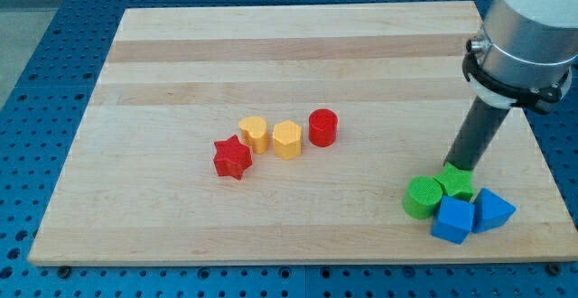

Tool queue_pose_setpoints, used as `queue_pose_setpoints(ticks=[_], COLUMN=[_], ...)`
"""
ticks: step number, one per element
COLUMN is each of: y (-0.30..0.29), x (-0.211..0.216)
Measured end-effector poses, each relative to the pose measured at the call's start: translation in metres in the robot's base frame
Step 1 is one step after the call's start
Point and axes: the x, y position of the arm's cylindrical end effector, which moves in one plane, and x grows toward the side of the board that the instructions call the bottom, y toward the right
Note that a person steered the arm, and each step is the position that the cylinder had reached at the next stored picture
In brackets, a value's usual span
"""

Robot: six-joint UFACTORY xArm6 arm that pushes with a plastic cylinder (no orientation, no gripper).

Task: Place the red circle right to the yellow hexagon

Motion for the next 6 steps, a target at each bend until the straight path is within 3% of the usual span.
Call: queue_pose_setpoints(ticks=[1, 2, 6], y=[-0.042, -0.087, -0.183], x=[-0.025, -0.08, -0.049])
